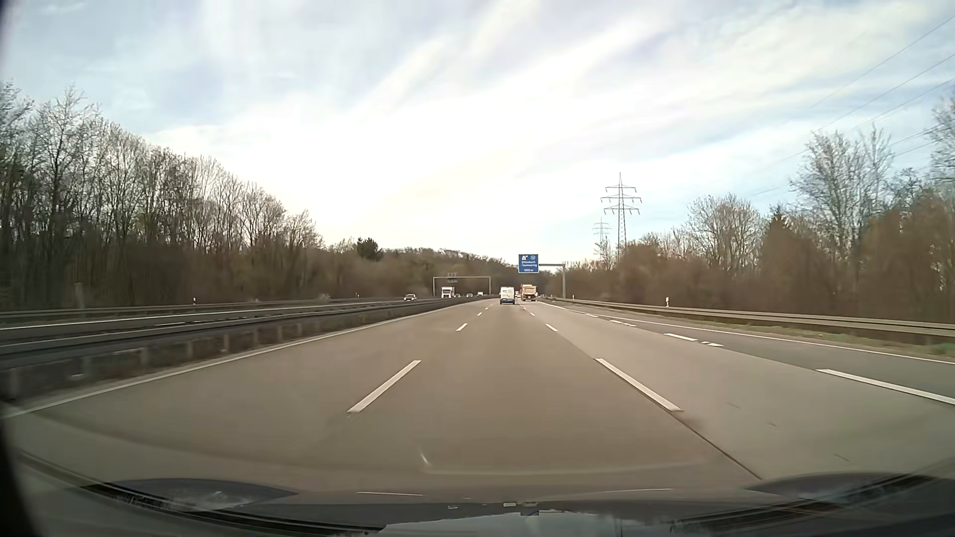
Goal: Follow the waypoints while adhering to traffic rules and regulations
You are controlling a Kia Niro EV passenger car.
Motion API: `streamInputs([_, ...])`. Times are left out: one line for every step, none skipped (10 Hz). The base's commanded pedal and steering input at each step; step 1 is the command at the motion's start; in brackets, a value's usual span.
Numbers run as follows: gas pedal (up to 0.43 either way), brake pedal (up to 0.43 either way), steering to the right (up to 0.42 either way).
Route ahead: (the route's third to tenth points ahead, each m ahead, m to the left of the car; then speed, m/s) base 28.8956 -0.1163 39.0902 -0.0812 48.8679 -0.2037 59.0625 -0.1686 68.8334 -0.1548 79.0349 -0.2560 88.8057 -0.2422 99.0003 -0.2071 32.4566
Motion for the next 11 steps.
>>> streamInputs([0.0, 0.0, -0.001])
streamInputs([0.0, 0.0, -0.001])
streamInputs([0.0, 0.0, 0.0])
streamInputs([0.0, 0.0, 0.0])
streamInputs([0.0, 0.0, -0.001])
streamInputs([0.0, 0.0, -0.001])
streamInputs([0.0, 0.0, -0.002])
streamInputs([0.0, 0.0, -0.002])
streamInputs([0.0, 0.0, -0.002])
streamInputs([0.0, 0.0, -0.002])
streamInputs([0.0, 0.0, -0.002])
